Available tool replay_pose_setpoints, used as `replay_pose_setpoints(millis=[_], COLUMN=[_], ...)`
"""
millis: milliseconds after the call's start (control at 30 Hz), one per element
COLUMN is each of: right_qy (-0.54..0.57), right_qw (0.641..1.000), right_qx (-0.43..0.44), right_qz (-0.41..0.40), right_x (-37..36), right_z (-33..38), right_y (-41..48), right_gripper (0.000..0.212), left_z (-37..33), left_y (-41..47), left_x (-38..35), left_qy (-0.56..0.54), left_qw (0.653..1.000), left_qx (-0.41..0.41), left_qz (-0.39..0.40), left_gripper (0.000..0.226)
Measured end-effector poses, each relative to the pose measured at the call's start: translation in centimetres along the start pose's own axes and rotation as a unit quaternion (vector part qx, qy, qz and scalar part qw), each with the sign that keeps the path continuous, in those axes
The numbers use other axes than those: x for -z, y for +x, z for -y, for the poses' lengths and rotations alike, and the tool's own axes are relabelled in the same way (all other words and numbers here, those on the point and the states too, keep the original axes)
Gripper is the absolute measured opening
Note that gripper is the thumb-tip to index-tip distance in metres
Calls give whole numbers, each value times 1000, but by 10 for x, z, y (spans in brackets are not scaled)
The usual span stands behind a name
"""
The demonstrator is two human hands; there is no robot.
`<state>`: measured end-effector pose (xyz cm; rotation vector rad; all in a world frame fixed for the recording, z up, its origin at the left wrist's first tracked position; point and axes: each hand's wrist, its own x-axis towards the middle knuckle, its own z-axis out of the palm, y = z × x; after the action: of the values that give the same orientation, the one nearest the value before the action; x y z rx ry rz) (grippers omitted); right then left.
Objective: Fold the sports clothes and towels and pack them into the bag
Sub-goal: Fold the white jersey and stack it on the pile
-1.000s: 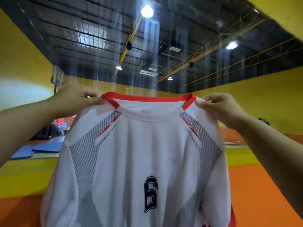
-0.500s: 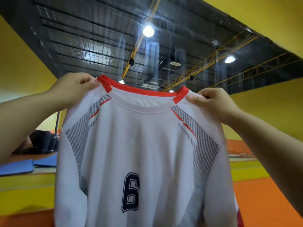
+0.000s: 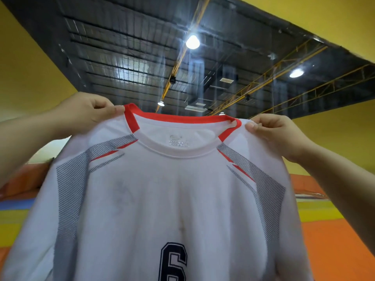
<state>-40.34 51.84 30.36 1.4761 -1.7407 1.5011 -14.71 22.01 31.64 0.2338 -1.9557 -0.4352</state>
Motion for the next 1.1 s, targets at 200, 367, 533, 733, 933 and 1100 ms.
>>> replay_pose_setpoints(millis=[200,367,533,733,933,1100], right_qy=[-41,-148,-163,-61,38,151], right_qw=[997,973,946,969,996,978], right_qx=[34,103,198,209,60,-96], right_qz=[-58,-144,-199,-114,58,105], right_x=[-10,-25,-33,-45,-63,-79], right_z=[6,7,13,26,24,8], right_y=[-39,-85,-128,-156,-160,-169], right_gripper=[17,18,16,19,29,33], left_z=[-8,-10,-18,-19,-7,9], left_y=[-44,-95,-149,-188,-199,-203], left_x=[19,24,34,36,23,15], left_qy=[-59,112,144,128,103,106], left_qw=[998,984,965,967,976,984], left_qx=[-10,-95,-143,-157,-154,-114], left_qz=[1,-96,-166,-152,-113,-88], left_gripper=[56,32,19,17,16,29])
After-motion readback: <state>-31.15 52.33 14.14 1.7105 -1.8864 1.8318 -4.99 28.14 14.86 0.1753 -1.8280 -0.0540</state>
